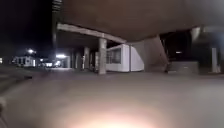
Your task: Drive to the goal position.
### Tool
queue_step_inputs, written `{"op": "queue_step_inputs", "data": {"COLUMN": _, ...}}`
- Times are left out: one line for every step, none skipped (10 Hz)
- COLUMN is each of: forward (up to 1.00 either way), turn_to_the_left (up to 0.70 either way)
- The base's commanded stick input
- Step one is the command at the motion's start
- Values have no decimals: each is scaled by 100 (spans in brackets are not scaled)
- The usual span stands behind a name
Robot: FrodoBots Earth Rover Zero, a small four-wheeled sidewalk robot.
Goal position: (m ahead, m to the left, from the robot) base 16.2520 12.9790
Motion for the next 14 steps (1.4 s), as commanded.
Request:
{"op": "queue_step_inputs", "data": {"forward": 100, "turn_to_the_left": 2}}
{"op": "queue_step_inputs", "data": {"forward": 100, "turn_to_the_left": 2}}
{"op": "queue_step_inputs", "data": {"forward": 100, "turn_to_the_left": 4}}
{"op": "queue_step_inputs", "data": {"forward": 100, "turn_to_the_left": 7}}
{"op": "queue_step_inputs", "data": {"forward": 100, "turn_to_the_left": 9}}
{"op": "queue_step_inputs", "data": {"forward": 100, "turn_to_the_left": 14}}
{"op": "queue_step_inputs", "data": {"forward": 100, "turn_to_the_left": 22}}
{"op": "queue_step_inputs", "data": {"forward": 100, "turn_to_the_left": 24}}
{"op": "queue_step_inputs", "data": {"forward": 100, "turn_to_the_left": 24}}
{"op": "queue_step_inputs", "data": {"forward": 100, "turn_to_the_left": 24}}
{"op": "queue_step_inputs", "data": {"forward": 100, "turn_to_the_left": 24}}
{"op": "queue_step_inputs", "data": {"forward": 100, "turn_to_the_left": 24}}
{"op": "queue_step_inputs", "data": {"forward": 100, "turn_to_the_left": 24}}
{"op": "queue_step_inputs", "data": {"forward": 100, "turn_to_the_left": 22}}
